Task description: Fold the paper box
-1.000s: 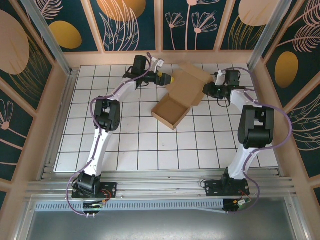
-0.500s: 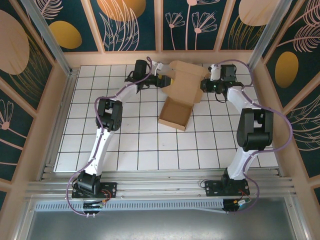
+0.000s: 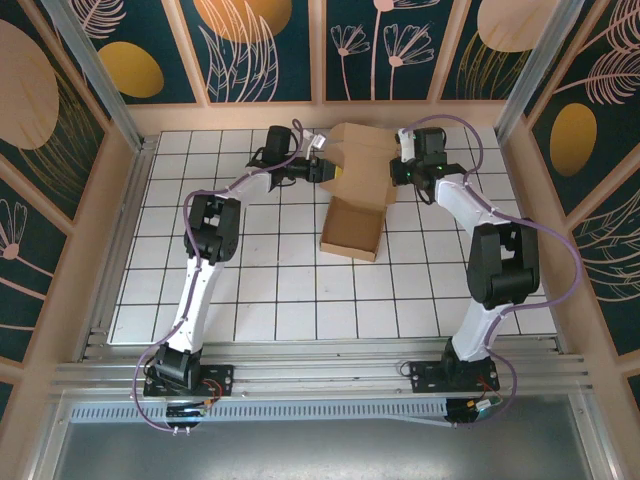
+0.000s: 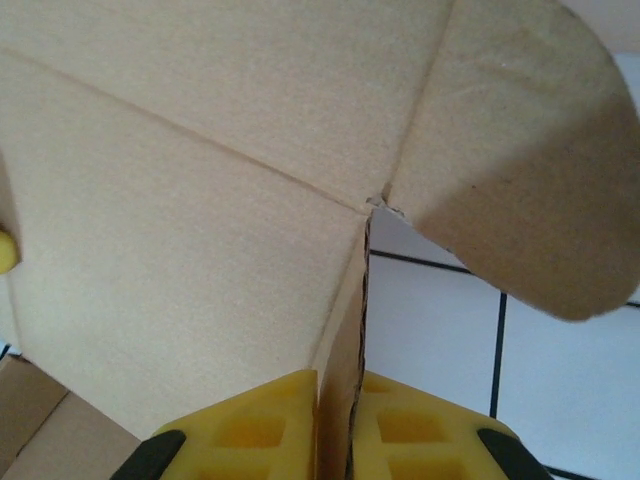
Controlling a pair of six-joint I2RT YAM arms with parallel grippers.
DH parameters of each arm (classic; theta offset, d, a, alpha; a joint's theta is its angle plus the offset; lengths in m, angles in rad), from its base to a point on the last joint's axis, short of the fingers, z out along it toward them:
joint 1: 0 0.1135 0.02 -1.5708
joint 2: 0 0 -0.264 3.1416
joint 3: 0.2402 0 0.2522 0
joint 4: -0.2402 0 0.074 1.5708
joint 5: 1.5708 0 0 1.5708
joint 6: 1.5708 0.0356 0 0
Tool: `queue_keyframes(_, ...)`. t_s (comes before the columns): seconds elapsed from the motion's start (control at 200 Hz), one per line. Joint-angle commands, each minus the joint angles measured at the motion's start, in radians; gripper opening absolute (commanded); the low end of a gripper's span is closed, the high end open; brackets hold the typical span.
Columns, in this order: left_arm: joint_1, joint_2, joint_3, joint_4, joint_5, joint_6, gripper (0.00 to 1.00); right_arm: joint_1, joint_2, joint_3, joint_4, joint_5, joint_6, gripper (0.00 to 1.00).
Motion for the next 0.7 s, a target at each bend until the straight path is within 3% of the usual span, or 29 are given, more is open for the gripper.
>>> queue_keyframes(0.0,-0.003,-0.117,-0.051,-0.051,-0.056,0.108,0.4,0.028,-0.075,-0.016,0.049,0.107,-0.064,0.14)
queue_keyframes(0.09,-0.004,-0.164,-0.092,-0.056,-0.078,0.129,0.38,0.032,-0.111,-0.048,0.074,0.13,-0.079,0.14)
queue_keyframes(0.26,-0.021,-0.186,-0.123,-0.091,-0.057,0.151,0.12,0.035,-0.145,-0.105,0.118,0.119,-0.066,0.15)
queue_keyframes(0.375,-0.054,-0.2,-0.114,-0.185,-0.095,0.206,0.05,0.042,-0.15,-0.133,0.146,0.12,-0.05,0.15)
queue_keyframes(0.476,-0.084,-0.243,-0.148,-0.209,-0.201,0.233,0.0,0.05,-0.16,-0.157,0.168,0.126,-0.03,0.16)
queue_keyframes(0.581,-0.113,-0.29,-0.192,-0.201,-0.332,0.221,0.0,0.054,-0.183,-0.18,0.166,0.101,-0.008,0.24)
queue_keyframes(0.696,-0.138,-0.353,-0.27,-0.143,-0.5,0.19,0.0,0.054,-0.229,-0.228,0.179,0.05,0.053,0.25)
